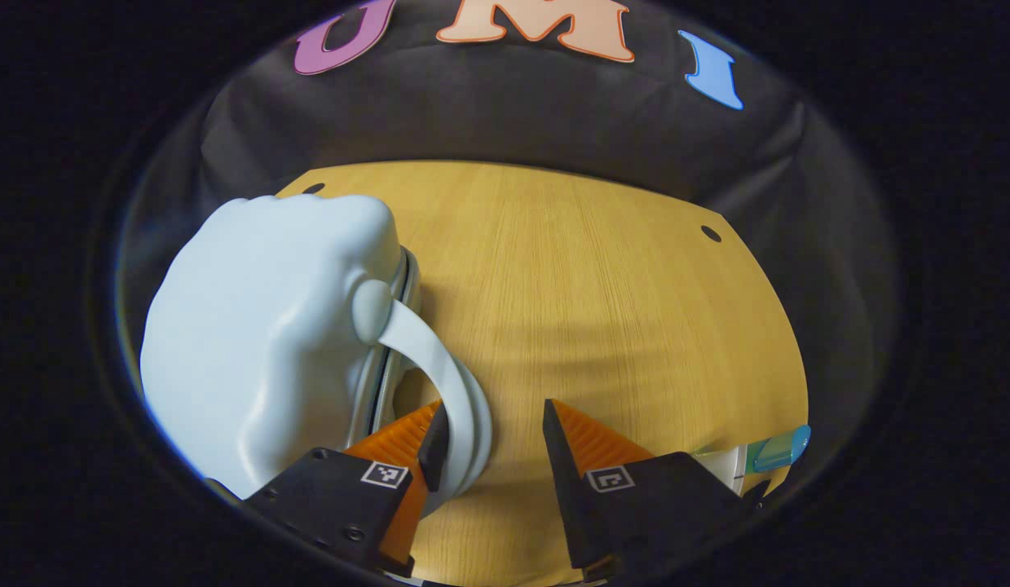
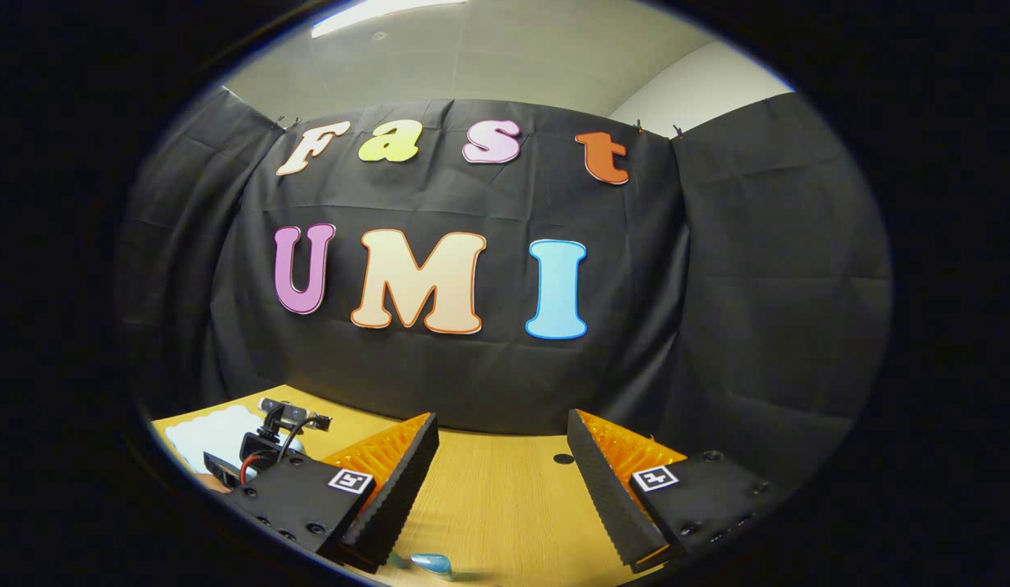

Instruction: First open the suitcase, pack the skin care products into it, and then close the suitcase.

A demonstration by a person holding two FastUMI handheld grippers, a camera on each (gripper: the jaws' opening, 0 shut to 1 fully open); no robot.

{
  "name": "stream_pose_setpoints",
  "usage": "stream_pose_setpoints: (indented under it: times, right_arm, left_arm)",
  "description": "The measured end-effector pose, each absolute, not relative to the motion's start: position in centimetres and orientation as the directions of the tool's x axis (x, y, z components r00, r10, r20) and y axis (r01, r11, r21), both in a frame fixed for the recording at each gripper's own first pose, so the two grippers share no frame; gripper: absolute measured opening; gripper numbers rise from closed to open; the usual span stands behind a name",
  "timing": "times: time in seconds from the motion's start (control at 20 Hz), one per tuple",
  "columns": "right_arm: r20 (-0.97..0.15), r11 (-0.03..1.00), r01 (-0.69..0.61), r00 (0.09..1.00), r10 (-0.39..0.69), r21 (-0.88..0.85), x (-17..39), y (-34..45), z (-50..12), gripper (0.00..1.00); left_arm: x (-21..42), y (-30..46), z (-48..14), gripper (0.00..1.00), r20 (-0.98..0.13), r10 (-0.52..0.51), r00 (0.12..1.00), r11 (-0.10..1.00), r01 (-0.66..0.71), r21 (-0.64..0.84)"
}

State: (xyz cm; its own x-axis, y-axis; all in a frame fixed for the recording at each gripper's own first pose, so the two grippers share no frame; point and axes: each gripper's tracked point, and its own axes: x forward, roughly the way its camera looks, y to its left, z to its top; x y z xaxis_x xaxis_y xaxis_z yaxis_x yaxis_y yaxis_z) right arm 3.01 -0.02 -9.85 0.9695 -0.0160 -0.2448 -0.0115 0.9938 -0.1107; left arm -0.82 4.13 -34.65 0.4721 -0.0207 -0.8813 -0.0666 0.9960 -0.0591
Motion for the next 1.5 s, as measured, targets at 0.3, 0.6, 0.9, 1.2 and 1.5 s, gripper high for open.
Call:
stream_pose_setpoints:
  times: [0.3, 0.6, 0.9, 1.2, 1.5]
  right_arm:
    - [-0.235, 0.994, -0.026, 0.972, 0.0, -0.106, 3.0, 0.4, -9.8, 0.99]
    - [-0.211, 0.993, -0.039, 0.977, 0.015, -0.107, 2.6, 0.8, -9.2, 0.99]
    - [-0.217, 0.995, -0.057, 0.975, 0.038, -0.081, 2.6, 2.2, -10.0, 0.99]
    - [-0.218, 0.996, -0.077, 0.974, 0.066, -0.043, 3.3, 4.9, -10.7, 0.99]
    - [-0.2, 0.995, -0.092, 0.976, 0.086, -0.023, 4.1, 9.1, -10.6, 0.99]
  left_arm:
    - [-0.6, 5.6, -34.1, 0.1, -0.883, -0.021, 0.468, 0.998, -0.047, -0.049]
    - [-0.2, 5.0, -31.5, 0.0, -0.863, -0.003, 0.505, 1.0, -0.004, -0.006]
    - [0.9, 6.5, -25.3, 0.0, -0.81, -0.017, 0.586, 0.999, 0.036, 0.005]
    - [1.8, 10.6, -18.0, 0.0, -0.747, -0.04, 0.664, 0.999, 0.014, -0.041]
    - [2.6, 17.8, -12.0, 0.0, -0.674, -0.006, 0.738, 0.999, -0.017, -0.028]
